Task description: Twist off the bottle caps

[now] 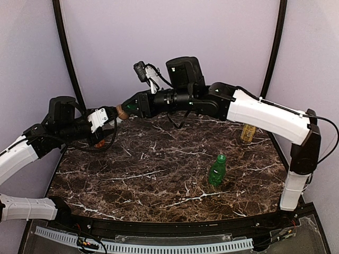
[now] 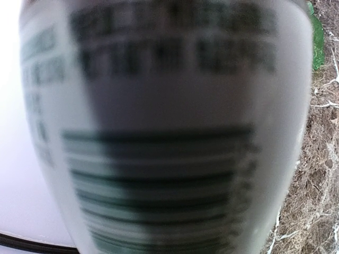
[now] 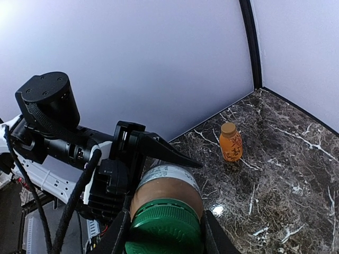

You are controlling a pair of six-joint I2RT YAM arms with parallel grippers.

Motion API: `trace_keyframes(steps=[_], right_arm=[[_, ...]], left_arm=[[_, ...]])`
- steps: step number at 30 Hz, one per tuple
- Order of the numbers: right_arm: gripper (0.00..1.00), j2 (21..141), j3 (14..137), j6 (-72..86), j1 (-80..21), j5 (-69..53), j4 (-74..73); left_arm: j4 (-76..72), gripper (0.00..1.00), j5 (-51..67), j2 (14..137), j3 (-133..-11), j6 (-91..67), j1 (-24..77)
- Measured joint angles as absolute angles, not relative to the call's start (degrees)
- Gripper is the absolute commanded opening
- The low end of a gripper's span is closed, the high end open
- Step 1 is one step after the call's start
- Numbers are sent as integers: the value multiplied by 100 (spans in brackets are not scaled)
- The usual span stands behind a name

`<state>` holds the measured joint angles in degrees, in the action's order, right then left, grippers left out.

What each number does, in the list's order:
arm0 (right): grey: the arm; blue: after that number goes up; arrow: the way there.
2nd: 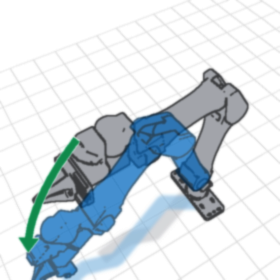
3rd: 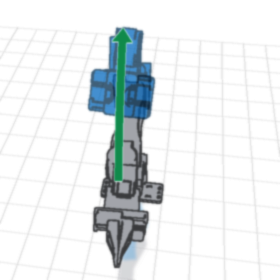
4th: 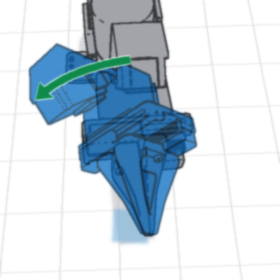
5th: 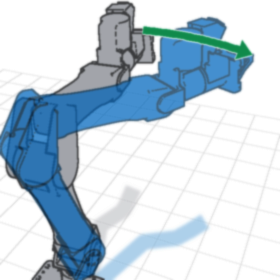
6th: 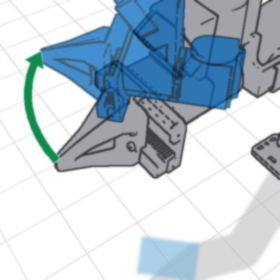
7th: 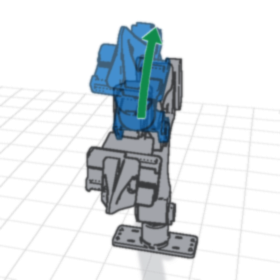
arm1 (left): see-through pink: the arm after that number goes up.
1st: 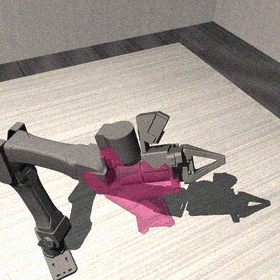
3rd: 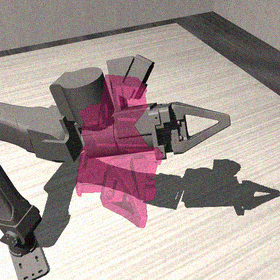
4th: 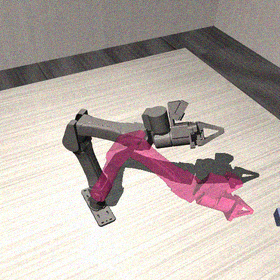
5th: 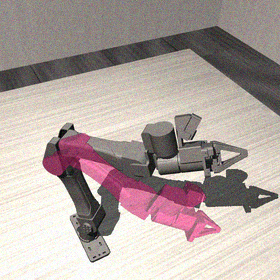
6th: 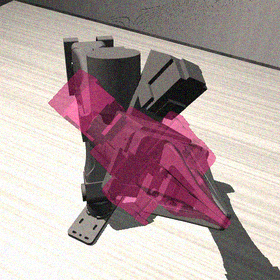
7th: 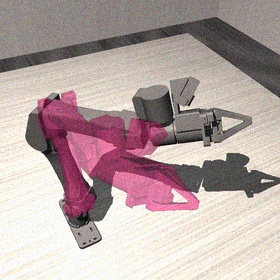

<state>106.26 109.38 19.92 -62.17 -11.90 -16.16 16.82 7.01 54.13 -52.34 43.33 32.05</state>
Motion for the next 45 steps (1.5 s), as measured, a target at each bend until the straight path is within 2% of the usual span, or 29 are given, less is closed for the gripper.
trace_keyframes(steps=[2, 7, 15, 20, 28, 38, 45], right_arm=[[0, 10630, 10938, 1905, -6213, -1203, -1629], [0, 10628, 10914, 1326, -6182, -1492, -1636], [0, 10022, 9666, -1737, -6302, -2589, -1599], [0, 9749, 9271, -3411, -6558, -2593, -1616], [0, 9487, 8871, -5144, -6755, -2405, -1439], [0, 9426, 8770, -6442, -6842, -2261, -1441], [0, 9111, 8678, -6696, -6692, -2196, -1706]], left_arm=[[1684, 1, 687, 5422, -5231, 4340, 3205], [1754, 1, 781, 5419, -5234, 4392, 3203], [3319, 1, 2189, 5463, -5349, 4764, 3218], [3972, 1, 2786, 5485, -5433, 5113, 3269], [4143, 1, 2993, 5566, -5505, 5524, 3304], [4322, 1, 3061, 5570, -5505, 5745, 3301], [4698, 1, 2950, 5452, -5435, 6049, 3240]])
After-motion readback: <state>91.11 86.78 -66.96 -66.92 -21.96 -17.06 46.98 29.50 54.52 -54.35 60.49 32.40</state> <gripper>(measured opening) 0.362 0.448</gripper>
